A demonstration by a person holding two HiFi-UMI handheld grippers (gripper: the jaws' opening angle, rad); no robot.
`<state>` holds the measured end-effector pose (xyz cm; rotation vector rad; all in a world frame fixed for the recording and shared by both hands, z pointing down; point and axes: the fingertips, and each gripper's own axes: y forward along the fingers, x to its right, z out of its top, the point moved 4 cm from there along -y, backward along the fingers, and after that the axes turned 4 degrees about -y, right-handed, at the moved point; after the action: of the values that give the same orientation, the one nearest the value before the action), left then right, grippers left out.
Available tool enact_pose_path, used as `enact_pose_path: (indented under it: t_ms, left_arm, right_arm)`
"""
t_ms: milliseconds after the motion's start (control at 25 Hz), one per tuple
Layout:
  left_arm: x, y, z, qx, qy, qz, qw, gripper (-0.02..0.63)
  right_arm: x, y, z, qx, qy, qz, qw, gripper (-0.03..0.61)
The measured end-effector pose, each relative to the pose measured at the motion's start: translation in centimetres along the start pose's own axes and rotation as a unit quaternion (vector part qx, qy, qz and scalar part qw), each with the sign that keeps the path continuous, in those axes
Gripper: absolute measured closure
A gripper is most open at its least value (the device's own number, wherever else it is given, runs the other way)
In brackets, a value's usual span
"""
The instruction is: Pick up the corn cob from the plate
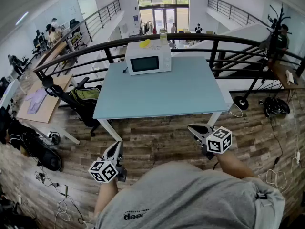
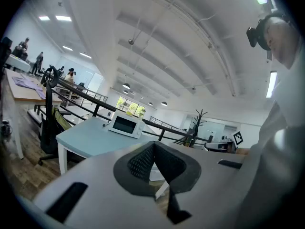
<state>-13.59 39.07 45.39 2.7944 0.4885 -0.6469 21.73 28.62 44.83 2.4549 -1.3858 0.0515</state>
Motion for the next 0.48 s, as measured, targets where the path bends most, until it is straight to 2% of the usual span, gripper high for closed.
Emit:
enact_pose_path:
  t_ms: [480]
  left_arm:
    - [3.1, 2.8, -0.2, 0.011, -0.002, 0.013, 0.9998, 0.604]
  right_arm:
    - [2.7, -1.7, 1.1, -0.001, -0.015, 0.026, 1.0, 0.565]
